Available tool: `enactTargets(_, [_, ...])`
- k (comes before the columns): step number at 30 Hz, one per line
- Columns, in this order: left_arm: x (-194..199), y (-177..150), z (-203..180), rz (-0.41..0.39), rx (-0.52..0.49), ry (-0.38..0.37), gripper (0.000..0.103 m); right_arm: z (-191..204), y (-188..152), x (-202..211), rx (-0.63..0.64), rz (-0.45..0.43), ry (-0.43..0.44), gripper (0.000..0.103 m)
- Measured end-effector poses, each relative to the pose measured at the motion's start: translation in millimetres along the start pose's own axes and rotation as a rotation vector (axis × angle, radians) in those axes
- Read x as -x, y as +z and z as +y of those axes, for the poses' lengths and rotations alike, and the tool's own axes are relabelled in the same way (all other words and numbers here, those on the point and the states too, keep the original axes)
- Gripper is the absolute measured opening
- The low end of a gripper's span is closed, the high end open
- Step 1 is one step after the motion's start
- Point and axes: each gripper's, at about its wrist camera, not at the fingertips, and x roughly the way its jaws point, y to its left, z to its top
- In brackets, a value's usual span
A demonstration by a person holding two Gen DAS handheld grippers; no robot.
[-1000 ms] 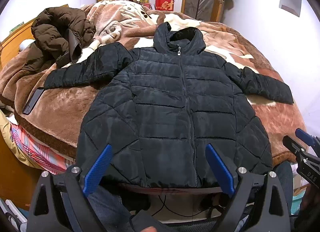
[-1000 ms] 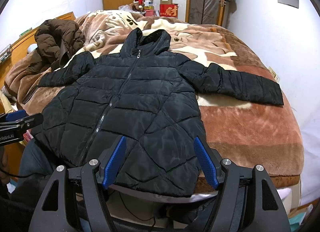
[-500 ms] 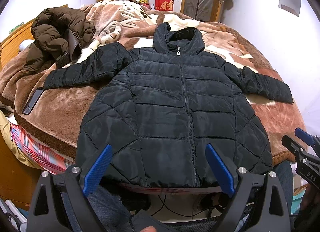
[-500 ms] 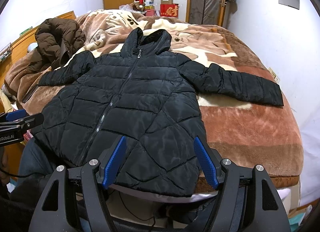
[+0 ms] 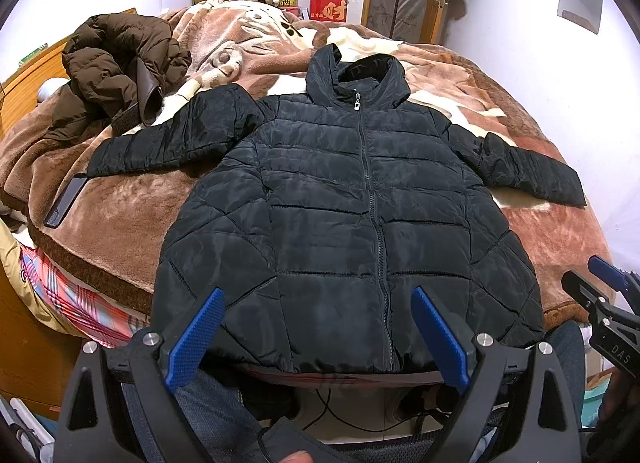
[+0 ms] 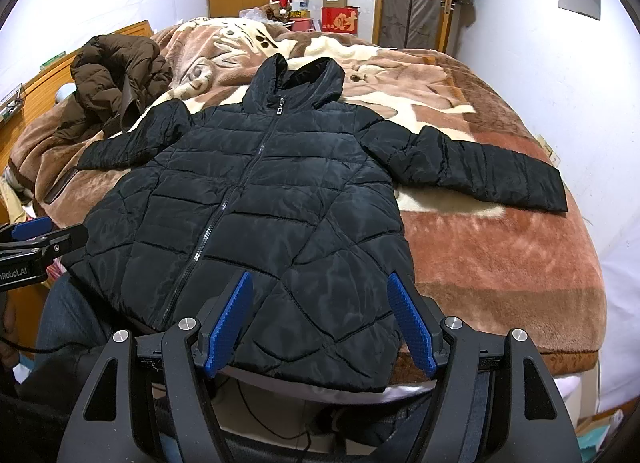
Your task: Fold large clothes
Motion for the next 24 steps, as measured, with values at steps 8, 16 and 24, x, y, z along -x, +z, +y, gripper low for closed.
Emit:
enactTargets(8, [0.3, 0.3, 0.2, 0.000, 0.000, 0.000, 0.095, 0.6, -0.1, -0.6, 0.000, 0.000, 0.000, 0.070])
enactTargets(16, [-0.4, -0.3, 0.0, 0.000, -0.001, 0.001, 0.095, 1.0, -0.1, -0.9, 0.001, 0.001, -0.001, 0.070])
enactTargets(24, [0.1, 0.5, 0.2, 0.002, 0.001, 0.001, 0.095, 0.9, 0.3, -1.0, 0.002, 0.002, -0.002, 0.070])
